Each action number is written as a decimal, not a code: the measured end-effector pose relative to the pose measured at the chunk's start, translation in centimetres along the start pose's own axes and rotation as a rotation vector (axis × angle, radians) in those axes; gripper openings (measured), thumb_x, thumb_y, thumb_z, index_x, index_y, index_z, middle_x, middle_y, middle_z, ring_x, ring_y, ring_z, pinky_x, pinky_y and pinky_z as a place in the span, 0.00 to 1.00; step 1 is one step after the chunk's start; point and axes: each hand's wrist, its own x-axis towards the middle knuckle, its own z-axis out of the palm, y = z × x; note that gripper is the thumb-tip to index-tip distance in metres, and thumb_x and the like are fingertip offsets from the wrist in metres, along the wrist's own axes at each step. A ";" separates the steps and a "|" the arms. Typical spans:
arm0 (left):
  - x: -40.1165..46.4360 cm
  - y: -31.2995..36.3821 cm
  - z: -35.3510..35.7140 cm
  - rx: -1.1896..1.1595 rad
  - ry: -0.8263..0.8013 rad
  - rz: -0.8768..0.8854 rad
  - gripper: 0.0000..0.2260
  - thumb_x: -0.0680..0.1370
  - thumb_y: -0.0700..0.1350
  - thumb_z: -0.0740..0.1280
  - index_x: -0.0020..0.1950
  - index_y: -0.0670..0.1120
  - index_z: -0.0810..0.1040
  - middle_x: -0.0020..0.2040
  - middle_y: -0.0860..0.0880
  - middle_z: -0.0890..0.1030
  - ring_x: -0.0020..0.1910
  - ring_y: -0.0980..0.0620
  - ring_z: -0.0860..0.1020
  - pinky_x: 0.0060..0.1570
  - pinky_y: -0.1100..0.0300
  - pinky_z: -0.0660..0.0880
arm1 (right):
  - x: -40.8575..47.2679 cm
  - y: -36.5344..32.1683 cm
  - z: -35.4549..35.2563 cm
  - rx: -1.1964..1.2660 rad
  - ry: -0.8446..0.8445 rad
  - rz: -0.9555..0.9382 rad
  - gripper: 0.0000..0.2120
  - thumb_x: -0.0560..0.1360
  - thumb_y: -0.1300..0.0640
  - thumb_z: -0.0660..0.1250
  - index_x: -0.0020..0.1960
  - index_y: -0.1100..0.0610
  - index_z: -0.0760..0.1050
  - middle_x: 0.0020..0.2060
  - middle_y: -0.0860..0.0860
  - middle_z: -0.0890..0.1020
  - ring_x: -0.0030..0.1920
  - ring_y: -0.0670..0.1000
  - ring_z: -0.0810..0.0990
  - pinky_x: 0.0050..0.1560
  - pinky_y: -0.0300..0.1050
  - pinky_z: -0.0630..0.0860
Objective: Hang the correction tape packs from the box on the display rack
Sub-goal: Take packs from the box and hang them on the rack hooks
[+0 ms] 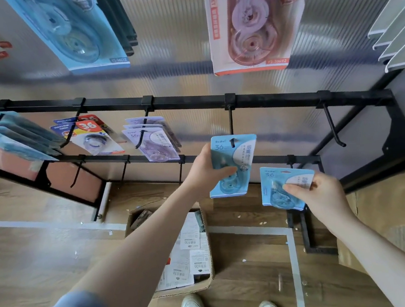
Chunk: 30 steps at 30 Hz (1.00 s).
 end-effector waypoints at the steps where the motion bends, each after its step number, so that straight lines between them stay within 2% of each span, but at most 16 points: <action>1: 0.2 -0.1 -0.1 -0.001 0.012 -0.002 0.21 0.72 0.36 0.72 0.60 0.48 0.68 0.56 0.51 0.76 0.57 0.53 0.76 0.49 0.62 0.77 | 0.0 0.1 -0.1 -0.003 0.000 0.000 0.11 0.71 0.59 0.73 0.51 0.53 0.76 0.53 0.53 0.82 0.46 0.46 0.79 0.35 0.44 0.81; 6: 1.7 0.0 -0.4 0.014 0.038 0.011 0.22 0.73 0.36 0.72 0.62 0.46 0.68 0.55 0.53 0.76 0.57 0.52 0.76 0.49 0.62 0.77 | 0.3 0.5 -0.1 -0.009 0.000 -0.005 0.11 0.71 0.59 0.73 0.51 0.53 0.76 0.50 0.51 0.82 0.42 0.41 0.77 0.29 0.35 0.78; 9: 2.7 0.4 -0.4 0.043 0.077 -0.008 0.22 0.73 0.38 0.73 0.63 0.46 0.68 0.56 0.51 0.76 0.57 0.52 0.76 0.49 0.61 0.76 | 0.4 0.7 -0.1 -0.010 -0.003 -0.003 0.12 0.71 0.59 0.73 0.53 0.55 0.77 0.51 0.52 0.82 0.42 0.41 0.77 0.29 0.35 0.78; 15: 4.2 0.9 -0.4 0.057 0.102 0.006 0.19 0.73 0.36 0.72 0.58 0.47 0.67 0.56 0.50 0.76 0.56 0.53 0.76 0.43 0.65 0.77 | 0.6 0.9 -0.2 -0.011 -0.009 -0.006 0.10 0.71 0.59 0.72 0.51 0.53 0.76 0.54 0.52 0.81 0.44 0.42 0.77 0.29 0.35 0.78; 19: 5.0 1.0 -0.5 0.056 0.105 0.010 0.19 0.73 0.35 0.71 0.59 0.47 0.67 0.57 0.48 0.76 0.58 0.51 0.76 0.47 0.61 0.77 | 0.9 0.8 -0.2 -0.014 -0.008 -0.001 0.11 0.71 0.58 0.72 0.51 0.52 0.75 0.56 0.53 0.81 0.47 0.44 0.77 0.30 0.35 0.78; 23: 6.1 1.5 -0.4 0.068 0.142 -0.027 0.22 0.73 0.35 0.71 0.63 0.45 0.67 0.58 0.47 0.76 0.59 0.49 0.76 0.55 0.51 0.77 | 1.1 0.4 -0.2 0.006 -0.013 -0.008 0.11 0.71 0.58 0.72 0.51 0.52 0.75 0.57 0.53 0.81 0.48 0.44 0.77 0.28 0.34 0.77; 27: 6.7 1.9 -0.3 0.081 0.158 -0.045 0.23 0.74 0.36 0.70 0.67 0.44 0.66 0.62 0.45 0.76 0.62 0.48 0.75 0.57 0.50 0.77 | 1.3 -0.1 -0.1 0.010 -0.002 -0.024 0.10 0.72 0.58 0.72 0.51 0.52 0.75 0.56 0.52 0.81 0.45 0.42 0.76 0.28 0.34 0.77; 30: 6.6 1.8 -0.4 0.098 0.187 -0.071 0.22 0.75 0.38 0.69 0.68 0.43 0.66 0.62 0.45 0.75 0.61 0.48 0.74 0.56 0.52 0.76 | 1.5 -0.4 0.1 0.006 -0.011 -0.026 0.10 0.72 0.58 0.72 0.52 0.55 0.76 0.56 0.52 0.81 0.47 0.43 0.77 0.29 0.35 0.78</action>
